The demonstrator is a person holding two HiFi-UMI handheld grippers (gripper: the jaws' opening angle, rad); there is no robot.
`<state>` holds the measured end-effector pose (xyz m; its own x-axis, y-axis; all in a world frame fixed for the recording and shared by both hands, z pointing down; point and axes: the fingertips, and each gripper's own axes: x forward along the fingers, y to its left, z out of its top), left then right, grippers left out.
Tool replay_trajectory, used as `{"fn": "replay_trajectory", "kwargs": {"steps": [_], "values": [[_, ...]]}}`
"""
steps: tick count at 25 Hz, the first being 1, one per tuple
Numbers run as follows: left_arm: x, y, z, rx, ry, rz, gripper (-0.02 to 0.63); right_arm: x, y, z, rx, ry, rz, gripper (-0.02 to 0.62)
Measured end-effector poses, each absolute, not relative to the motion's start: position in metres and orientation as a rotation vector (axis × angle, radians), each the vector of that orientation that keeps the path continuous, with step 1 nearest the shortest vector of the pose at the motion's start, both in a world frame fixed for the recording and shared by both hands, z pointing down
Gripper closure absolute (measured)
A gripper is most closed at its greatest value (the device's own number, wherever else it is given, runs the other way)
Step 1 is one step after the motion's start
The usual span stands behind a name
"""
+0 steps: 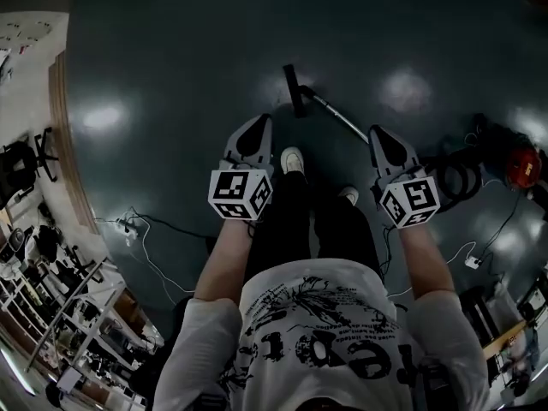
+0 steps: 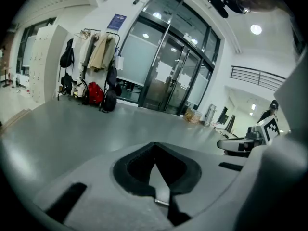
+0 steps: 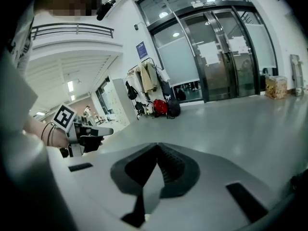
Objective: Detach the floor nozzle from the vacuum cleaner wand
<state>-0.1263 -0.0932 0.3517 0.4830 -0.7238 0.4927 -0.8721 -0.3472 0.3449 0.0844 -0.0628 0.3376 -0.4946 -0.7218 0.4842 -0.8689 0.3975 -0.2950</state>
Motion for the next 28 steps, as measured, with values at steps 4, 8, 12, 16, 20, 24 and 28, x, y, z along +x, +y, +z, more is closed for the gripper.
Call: {"fn": "replay_trajectory", "kwargs": {"steps": [4,8,12,16,20,24,28], "values": [[-0.157,-0.105,0.471,2.142,-1.417,0.382,0.603,0.069,-0.076,0.472,1.281,-2.414,0.734,0.592],[-0.165,-0.102,0.598,2.160,-1.441,0.424,0.603,0.066,-0.078,0.607,1.192,-2.423,0.696,0.591],[-0.154,-0.098,0.704,2.214,-1.400,0.426,0.603,0.064,-0.080,0.725,1.128,-2.386,0.669,0.591],[-0.135,-0.101,0.778,2.260,-1.350,0.395,0.603,0.057,-0.093,0.822,1.016,-2.297,0.658,0.589],[-0.123,-0.100,0.824,2.255,-1.322,0.403,0.603,0.042,-0.093,0.890,0.838,-2.233,0.634,0.505],[-0.111,-0.090,0.852,2.236,-1.280,0.420,0.603,0.040,-0.074,0.952,0.686,-2.117,0.613,0.432],[-0.107,-0.080,0.871,2.239,-1.262,0.448,0.603,0.050,-0.050,1.012,0.551,-1.951,0.590,0.417]]}}
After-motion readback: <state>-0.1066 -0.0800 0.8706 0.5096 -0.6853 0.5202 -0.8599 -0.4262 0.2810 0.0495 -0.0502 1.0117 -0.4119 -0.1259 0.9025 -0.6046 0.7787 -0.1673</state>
